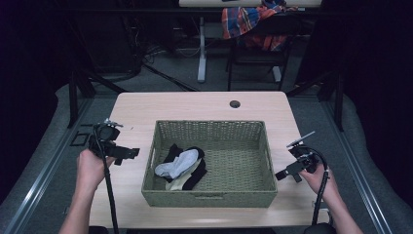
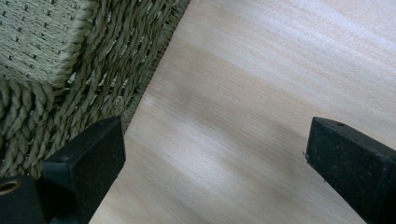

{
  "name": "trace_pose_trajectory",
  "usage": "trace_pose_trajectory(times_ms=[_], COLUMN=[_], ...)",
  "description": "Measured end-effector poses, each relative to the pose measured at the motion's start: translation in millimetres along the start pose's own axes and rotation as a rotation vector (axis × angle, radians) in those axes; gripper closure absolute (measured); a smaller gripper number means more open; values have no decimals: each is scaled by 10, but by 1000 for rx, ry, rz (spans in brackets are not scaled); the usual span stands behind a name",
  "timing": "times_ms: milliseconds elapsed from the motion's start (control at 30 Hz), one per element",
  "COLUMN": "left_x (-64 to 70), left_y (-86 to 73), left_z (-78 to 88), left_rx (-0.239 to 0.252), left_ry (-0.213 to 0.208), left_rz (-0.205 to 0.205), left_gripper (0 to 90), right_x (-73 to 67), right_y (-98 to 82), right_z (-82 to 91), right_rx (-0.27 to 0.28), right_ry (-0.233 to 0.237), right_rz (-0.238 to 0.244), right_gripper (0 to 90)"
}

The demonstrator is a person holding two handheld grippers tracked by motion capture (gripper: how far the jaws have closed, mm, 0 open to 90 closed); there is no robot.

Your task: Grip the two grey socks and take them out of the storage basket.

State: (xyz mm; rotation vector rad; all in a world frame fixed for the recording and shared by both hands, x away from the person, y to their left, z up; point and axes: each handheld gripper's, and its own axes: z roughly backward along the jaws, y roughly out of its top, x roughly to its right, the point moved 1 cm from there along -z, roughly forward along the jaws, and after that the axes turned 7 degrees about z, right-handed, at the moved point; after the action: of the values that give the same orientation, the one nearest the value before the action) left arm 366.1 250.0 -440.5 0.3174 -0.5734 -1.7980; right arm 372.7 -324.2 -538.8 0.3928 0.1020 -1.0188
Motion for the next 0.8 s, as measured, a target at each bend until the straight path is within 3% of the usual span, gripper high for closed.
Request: trace_pose_trajectory(times_ms=[200,267,300,333,367,400,433,500,567,733,800], left_x=[158,241,336,336,419,419,502,572,626,763,784], left_y=[49,73,98,98,117,117,138,165,201,289,301], left_z=[105,142,156,156,157,157,160,162,164,97,82], left_rx=[14,23,18,18,13,13,6,0,-6,-26,-33], left_ry=[-25,-37,-44,-44,-48,-48,-50,-57,-63,-81,-86], left_rz=[-37,-58,-85,-85,-112,-112,-146,-166,-178,-216,-220], left_gripper=[0,0,0,0,1,5,5,5,5,27,33], right_x=[7,17,-7,-7,15,10,3,10,-2,16,4], right_y=[1,8,-2,-2,11,8,3,3,-5,8,5], right_z=[-6,-1,-26,-26,14,8,-3,7,-7,1,-23], right_rx=[-6,-33,7,7,-44,-34,-20,-27,-1,-24,2], right_ry=[-3,6,4,4,-1,0,0,0,-4,-4,-1], right_rz=[0,16,-16,-16,27,19,6,10,-9,9,-13], right_gripper=[45,45,45,45,45,45,45,45,46,46,45])
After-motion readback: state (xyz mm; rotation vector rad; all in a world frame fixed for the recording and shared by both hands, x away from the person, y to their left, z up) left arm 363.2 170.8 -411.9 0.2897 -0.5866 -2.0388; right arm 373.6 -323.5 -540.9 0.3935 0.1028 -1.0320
